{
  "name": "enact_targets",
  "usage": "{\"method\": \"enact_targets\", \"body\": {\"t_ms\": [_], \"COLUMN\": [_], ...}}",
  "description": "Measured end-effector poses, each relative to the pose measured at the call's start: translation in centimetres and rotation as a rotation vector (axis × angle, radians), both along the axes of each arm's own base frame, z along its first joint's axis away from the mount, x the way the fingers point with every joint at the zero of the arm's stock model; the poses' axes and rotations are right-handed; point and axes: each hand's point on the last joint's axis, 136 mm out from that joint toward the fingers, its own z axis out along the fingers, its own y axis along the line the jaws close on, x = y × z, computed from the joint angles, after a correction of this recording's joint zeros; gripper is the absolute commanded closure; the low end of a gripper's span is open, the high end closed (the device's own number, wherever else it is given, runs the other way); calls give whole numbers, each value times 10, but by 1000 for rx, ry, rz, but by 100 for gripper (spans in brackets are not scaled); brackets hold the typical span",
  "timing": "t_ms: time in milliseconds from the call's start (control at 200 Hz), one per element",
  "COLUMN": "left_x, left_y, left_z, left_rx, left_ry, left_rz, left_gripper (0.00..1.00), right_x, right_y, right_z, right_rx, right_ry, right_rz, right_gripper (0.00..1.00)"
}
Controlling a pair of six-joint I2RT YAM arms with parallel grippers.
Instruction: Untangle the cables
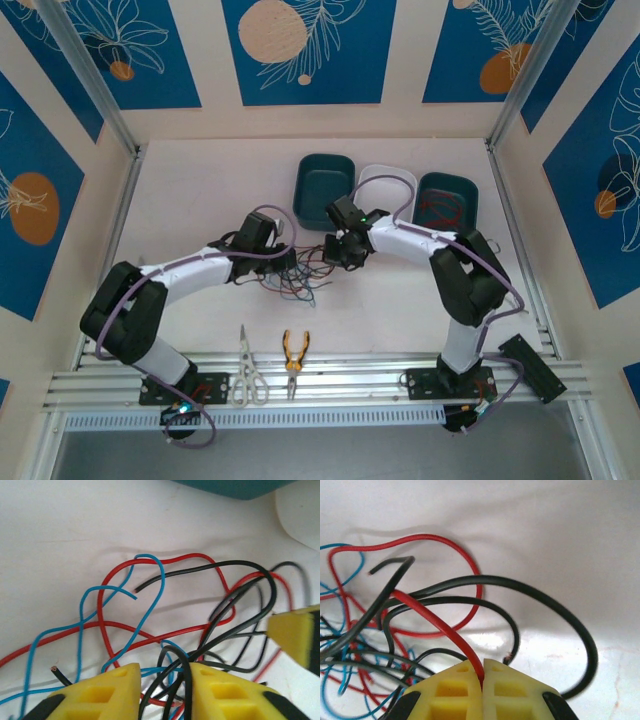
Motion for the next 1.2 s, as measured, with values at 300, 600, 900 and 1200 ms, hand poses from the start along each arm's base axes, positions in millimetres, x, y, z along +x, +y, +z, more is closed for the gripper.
{"method": "enact_targets", "body": {"t_ms": [300,600,900,1200], "left_x": [-3,-4,-8,-11], "left_y": [15,20,27,28], "left_z": [-5,-10,-18,-21], "left_rx": [63,83,105,104], "left_ry": [0,3,16,23], "left_rz": [41,54,63,69], "left_gripper": [78,81,81,81], "right_x": [-6,-13,-23,-27], "right_y": [11,16,19,4], "right_z": [69,120,189,252], "right_rx": [41,97,198,205], "right_ry": [-158,-290,-498,-707], "right_rz": [64,124,210,239], "right_gripper": [100,100,100,100]}}
